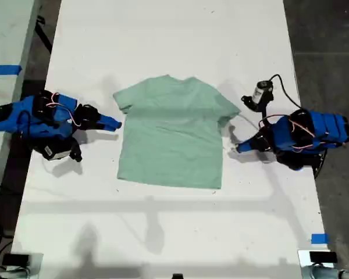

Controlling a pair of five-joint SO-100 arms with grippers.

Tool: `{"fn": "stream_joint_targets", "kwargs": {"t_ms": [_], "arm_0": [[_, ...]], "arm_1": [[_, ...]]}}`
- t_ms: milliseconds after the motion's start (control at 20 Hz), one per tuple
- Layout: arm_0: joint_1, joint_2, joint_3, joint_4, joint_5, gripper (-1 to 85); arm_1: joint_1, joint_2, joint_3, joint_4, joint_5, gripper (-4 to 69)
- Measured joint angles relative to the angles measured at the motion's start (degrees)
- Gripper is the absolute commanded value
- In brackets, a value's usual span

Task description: Fold tshirt

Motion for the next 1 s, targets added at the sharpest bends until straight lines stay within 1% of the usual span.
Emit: {"fn": "stream_joint_targets", "kwargs": {"t_ms": [50,100,150,250,300,350,400,500,550,700,850,1000], "arm_0": [[0.0,0.0,0.0,0.0,0.09,0.1],[-1.05,0.0,0.0,-0.26,1.85,0.1],[-1.58,0.0,0.0,-0.44,3.96,0.1],[-2.11,0.0,0.0,-0.44,5.01,0.1],[-2.2,0.0,0.0,-0.44,5.01,0.1],[-2.2,0.0,0.0,-0.44,5.01,0.1],[-2.2,0.0,0.0,-0.44,5.01,0.1],[-2.2,0.0,0.0,-0.44,5.01,2.3],[-2.2,0.0,0.0,-0.62,5.01,0.2],[-2.37,0.0,-0.62,-2.9,4.92,0.1],[-3.6,-1.76,-5.45,-3.34,4.57,0.1],[-6.24,-19.42,-18.9,-2.9,5.8,0.1]], "arm_1": [[0.0,0.0,0.09,0.0,0.0,0.7],[2.29,-0.09,0.62,-0.62,2.37,0.7],[4.13,-0.09,0.53,-1.23,10.11,0.7],[4.92,-0.09,0.62,-1.23,33.05,0.7],[5.01,-0.09,0.7,-1.14,42.36,0.7],[5.19,-0.09,0.7,-1.23,46.85,0.7],[5.19,-0.09,0.7,-1.23,48.87,0.7],[5.45,-0.09,0.7,-1.23,50.01,0.6],[5.8,-0.09,0.7,-1.23,50.1,0.5],[5.98,-0.09,-0.79,-0.97,48.25,0.5],[6.94,-3.34,-9.76,-0.88,43.95,0.5],[11.6,-20.83,-26.28,1.67,35.68,0.5]]}}
